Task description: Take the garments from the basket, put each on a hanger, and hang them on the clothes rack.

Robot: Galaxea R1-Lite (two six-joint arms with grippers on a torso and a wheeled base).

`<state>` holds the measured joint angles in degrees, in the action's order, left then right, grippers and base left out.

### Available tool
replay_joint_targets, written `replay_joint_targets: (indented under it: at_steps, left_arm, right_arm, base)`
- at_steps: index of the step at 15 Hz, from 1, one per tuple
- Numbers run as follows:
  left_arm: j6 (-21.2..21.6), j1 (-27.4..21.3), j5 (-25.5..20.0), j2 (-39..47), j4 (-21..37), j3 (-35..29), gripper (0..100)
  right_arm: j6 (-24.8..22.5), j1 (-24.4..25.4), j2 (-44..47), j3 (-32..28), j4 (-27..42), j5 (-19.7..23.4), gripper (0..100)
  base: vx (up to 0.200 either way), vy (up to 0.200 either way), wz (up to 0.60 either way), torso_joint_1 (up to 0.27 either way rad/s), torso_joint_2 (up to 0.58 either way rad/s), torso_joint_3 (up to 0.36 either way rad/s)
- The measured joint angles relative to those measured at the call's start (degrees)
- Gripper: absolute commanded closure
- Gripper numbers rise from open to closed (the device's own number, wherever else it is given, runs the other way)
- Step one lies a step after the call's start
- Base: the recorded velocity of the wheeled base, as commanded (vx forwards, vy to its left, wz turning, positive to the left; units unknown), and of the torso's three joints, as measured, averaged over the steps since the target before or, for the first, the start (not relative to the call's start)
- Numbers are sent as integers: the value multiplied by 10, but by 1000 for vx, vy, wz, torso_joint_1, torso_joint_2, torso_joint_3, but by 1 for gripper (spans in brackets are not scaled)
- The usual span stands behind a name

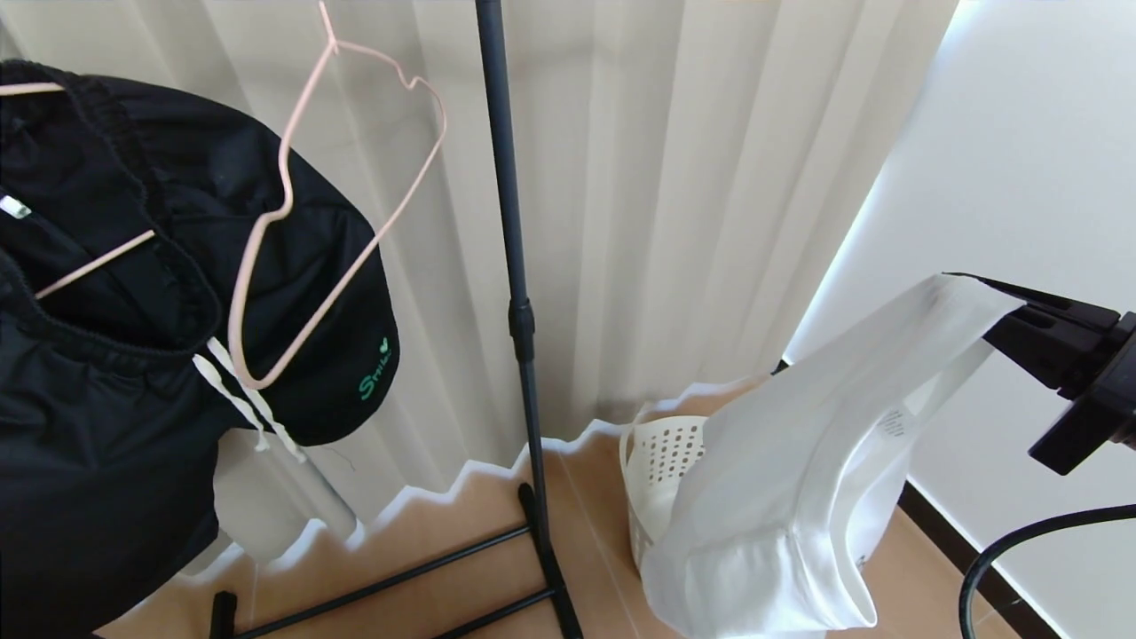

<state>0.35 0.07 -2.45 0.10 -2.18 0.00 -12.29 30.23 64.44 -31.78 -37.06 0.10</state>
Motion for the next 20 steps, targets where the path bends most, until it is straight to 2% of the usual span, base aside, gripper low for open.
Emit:
replay_joint_targets:
  at_steps: [14,20]
  left_arm:
    - [0,0,0,0,0,0,0]
    - [0,0,0,0,0,0,0]
  right_arm:
    - [-1,0,-1,1,-1,0,100]
    - [-11,0,-2,3,-3,0,100]
  base:
    - [0,0,0,216,-551,-316]
    - [0,0,0,177,-410,-61]
